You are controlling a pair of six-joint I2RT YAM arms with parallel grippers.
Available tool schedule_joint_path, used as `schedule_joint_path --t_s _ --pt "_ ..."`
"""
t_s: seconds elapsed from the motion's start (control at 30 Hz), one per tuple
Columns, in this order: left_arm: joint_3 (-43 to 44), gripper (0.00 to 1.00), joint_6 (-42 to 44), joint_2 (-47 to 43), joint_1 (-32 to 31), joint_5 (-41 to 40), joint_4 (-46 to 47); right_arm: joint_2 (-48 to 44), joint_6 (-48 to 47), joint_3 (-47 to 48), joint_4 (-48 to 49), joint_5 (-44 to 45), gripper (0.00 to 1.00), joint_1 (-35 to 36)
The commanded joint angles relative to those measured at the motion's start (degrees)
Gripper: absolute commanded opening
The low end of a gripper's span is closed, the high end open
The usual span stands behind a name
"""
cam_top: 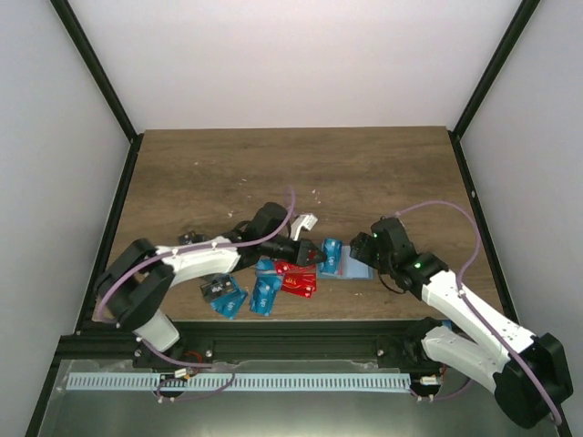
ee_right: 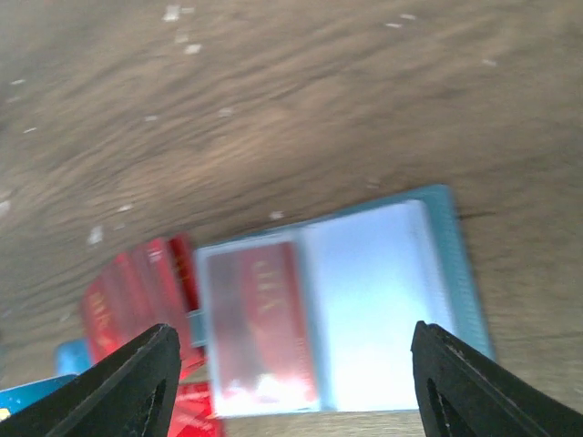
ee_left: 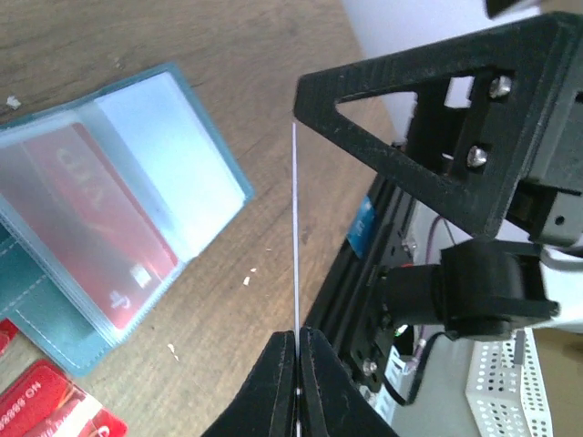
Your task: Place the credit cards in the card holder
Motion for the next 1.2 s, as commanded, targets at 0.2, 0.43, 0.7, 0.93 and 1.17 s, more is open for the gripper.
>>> schedule_joint_path --t_s 0.2,0.43,0.7,0.93,1.17 --pt "12.58 0.04 0.07 16.49 0.23 1.15 -12.39 5.98 3.54 -5.92 3.22 1.45 0.60 -9.65" --pt "16.45 0.04 -2.06 22.07 0.21 0.87 -15.78 7.69 2.48 -8.90 7.27 -1.76 0.57 -11.56" --pt "19.78 0.04 -0.88 24.96 0.29 1.96 -20.31 9.31 0.89 -9.73 8.76 -2.12 0.57 -12.31" --pt "21.66 0.04 -0.49 26.55 0.72 3.04 -21.46 13.16 -0.56 -10.69 12.39 -5.38 0.52 -12.43" --pt "23.09 0.04 -0.19 27.73 1.47 3.68 -22.36 15.40 -1.57 -11.49 14.43 -7.98 0.49 -12.43"
